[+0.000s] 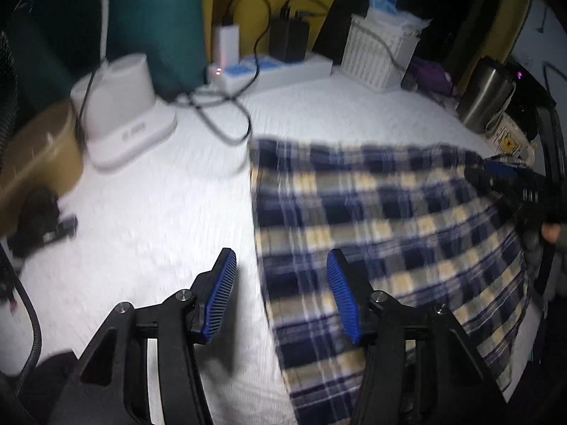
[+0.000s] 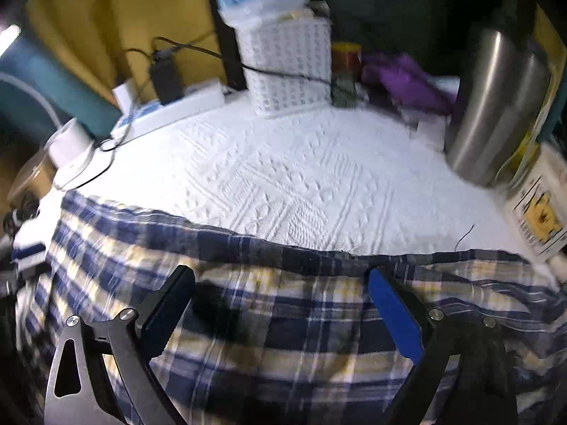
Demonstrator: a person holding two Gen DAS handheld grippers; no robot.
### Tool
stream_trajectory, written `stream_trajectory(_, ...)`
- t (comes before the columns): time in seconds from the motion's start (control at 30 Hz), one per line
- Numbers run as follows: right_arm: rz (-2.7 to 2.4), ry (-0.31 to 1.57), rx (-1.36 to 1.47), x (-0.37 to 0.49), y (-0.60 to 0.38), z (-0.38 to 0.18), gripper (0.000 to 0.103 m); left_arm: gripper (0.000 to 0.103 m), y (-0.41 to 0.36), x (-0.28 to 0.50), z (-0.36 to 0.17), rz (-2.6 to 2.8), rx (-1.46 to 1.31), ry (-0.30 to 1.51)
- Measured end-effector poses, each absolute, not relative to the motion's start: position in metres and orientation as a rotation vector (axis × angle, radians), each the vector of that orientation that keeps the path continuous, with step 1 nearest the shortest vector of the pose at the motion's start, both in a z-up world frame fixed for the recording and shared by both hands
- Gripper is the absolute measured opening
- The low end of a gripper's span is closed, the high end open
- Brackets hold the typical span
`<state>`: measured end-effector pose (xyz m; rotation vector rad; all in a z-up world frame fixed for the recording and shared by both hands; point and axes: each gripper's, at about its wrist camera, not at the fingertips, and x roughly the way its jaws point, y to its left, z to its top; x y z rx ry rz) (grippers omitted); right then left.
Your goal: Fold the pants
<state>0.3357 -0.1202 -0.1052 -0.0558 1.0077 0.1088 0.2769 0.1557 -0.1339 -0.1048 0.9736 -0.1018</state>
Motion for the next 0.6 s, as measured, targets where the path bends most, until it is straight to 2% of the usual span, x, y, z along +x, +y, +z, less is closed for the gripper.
stream_trajectory(0.27,0.064,1.033,-0.068,0.348,-0.12,-0.116,0.099,0.053,0.162,0.274,-0.138,-0.099,-0.125,0.952)
stream_trajectory(0.6,0.056,1.012,-0.063,0.329,-0.12,-0.104,0.099,0.053,0.169,0.257,-0.124,-0.064,-0.148,0.939)
